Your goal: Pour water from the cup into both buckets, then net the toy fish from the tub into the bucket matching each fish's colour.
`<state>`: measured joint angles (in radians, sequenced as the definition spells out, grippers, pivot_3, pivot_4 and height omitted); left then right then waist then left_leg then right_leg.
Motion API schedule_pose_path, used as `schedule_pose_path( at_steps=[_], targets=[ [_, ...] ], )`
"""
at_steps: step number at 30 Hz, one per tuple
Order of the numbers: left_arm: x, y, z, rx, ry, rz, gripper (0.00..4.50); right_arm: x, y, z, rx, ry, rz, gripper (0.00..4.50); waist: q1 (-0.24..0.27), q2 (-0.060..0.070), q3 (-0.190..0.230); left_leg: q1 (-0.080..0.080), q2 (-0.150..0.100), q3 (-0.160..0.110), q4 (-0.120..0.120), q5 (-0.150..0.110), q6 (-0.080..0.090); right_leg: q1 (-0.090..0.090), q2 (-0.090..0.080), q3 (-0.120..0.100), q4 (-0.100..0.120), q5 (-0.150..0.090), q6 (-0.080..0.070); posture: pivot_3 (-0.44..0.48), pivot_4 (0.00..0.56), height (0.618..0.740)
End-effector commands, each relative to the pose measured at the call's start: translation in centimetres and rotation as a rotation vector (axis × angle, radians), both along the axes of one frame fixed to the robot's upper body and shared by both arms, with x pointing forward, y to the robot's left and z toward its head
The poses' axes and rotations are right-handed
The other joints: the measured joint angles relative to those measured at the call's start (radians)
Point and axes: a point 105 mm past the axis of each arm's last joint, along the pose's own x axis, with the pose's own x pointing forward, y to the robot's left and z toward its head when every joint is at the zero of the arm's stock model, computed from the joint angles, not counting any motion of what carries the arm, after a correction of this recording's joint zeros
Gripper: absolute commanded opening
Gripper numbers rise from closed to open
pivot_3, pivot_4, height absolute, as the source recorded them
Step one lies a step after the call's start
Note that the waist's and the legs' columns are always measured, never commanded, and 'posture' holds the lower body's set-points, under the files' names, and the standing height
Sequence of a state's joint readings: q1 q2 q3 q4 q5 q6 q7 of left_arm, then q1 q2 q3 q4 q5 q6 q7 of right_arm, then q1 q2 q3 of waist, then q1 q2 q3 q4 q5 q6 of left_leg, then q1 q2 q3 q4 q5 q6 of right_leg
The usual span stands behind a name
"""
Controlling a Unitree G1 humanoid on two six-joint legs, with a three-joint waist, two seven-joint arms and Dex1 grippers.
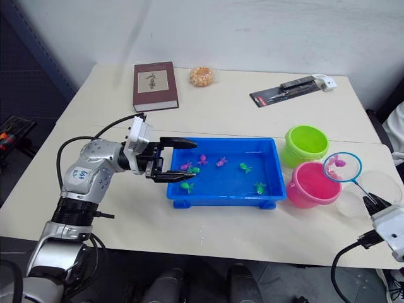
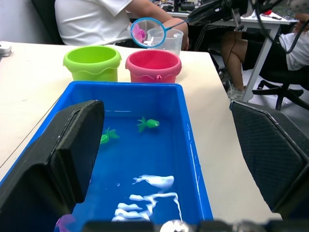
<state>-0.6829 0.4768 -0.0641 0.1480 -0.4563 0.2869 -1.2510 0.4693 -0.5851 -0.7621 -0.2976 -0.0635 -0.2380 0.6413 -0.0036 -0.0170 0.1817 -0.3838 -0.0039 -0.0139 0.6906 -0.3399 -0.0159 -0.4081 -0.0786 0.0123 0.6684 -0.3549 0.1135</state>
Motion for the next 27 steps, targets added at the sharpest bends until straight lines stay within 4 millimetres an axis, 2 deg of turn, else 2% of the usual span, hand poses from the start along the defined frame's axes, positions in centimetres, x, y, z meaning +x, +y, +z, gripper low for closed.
schedule_pose_path(
  at_steps=[1,2,6,9,12,16,19,22,27],
  targets=[
    [-0.3,-0.4,0.7,-0.011,-0.038,-0.005,4.46,0.3,0.1,0.3,-0.135,-0.052,0.007,0.0,0.0,0.001,0.0,0.0,0.0,0.0,0.0,0.0,0.0,0.0,0.0,0.0,0.0,0.0,0.0,0.0,0.15,0.74],
    [-0.4,-0.4,0.6,-0.012,-0.035,-0.003,4.46,0.4,0.2,0.2,-0.173,-0.061,0.01,0.0,0.0,0.001,-0.001,0.0,0.0,0.0,0.0,0.0,0.0,0.0,0.0,0.0,0.0,0.0,0.0,0.0,0.15,0.74],
    [-0.4,-0.3,0.2,-0.01,-0.028,0.014,4.46,0.0,1.5,-0.1,-0.515,-0.099,0.113,0.0,0.0,0.006,-0.003,0.0,-0.001,0.001,0.0,0.0,0.0,0.0,0.0,0.001,0.0,0.0,0.0,0.0,0.15,0.74],
    [-0.3,-0.2,0.2,-0.011,-0.028,0.022,4.46,-0.5,1.4,-0.2,-0.642,-0.128,0.128,0.0,0.001,0.006,-0.004,0.0,0.0,0.001,-0.001,0.0,0.0,0.0,0.0,0.002,-0.001,0.0,0.0,0.0,0.15,0.74],
    [-0.2,-0.1,0.1,-0.011,-0.027,0.029,4.46,-0.9,1.4,-1.0,-0.69,-0.125,0.153,0.0,0.001,0.006,-0.004,0.001,0.0,0.002,-0.001,0.0,0.0,0.0,0.001,0.003,-0.001,0.0,0.0,0.0,0.15,0.74],
    [-0.1,0.0,0.0,-0.016,-0.026,0.038,4.46,-1.3,1.2,-0.9,-0.778,-0.169,0.143,0.0,-0.001,0.006,-0.004,0.002,0.0,0.004,-0.002,0.0,0.0,0.0,0.001,0.004,-0.001,0.0,0.0,0.0,0.15,0.74],
    [0.0,0.0,-0.1,-0.019,-0.024,0.04,4.46,-1.5,0.9,-1.7,-0.821,-0.158,0.143,0.0,-0.001,0.006,-0.004,0.01,0.0,0.01,-0.008,0.001,0.001,0.003,0.001,0.01,-0.002,0.0,0.0,0.0,0.15,0.74],
    [-0.1,0.0,-0.2,-0.02,-0.024,0.041,4.46,-1.8,1.4,-2.6,-0.808,-0.152,0.179,0.0,-0.003,0.006,-0.004,0.015,0.0,0.012,-0.01,0.0,0.001,0.007,0.003,0.016,-0.005,0.0,0.0,0.0,0.15,0.74],
    [-0.1,0.0,-0.3,-0.023,-0.019,0.046,4.46,-1.3,1.2,-1.5,-0.813,-0.211,0.133,0.0,-0.007,0.006,-0.004,0.016,0.001,0.012,-0.01,0.0,0.001,0.009,0.003,0.021,-0.005,0.0,0.001,0.0,0.15,0.74]
  ],
)
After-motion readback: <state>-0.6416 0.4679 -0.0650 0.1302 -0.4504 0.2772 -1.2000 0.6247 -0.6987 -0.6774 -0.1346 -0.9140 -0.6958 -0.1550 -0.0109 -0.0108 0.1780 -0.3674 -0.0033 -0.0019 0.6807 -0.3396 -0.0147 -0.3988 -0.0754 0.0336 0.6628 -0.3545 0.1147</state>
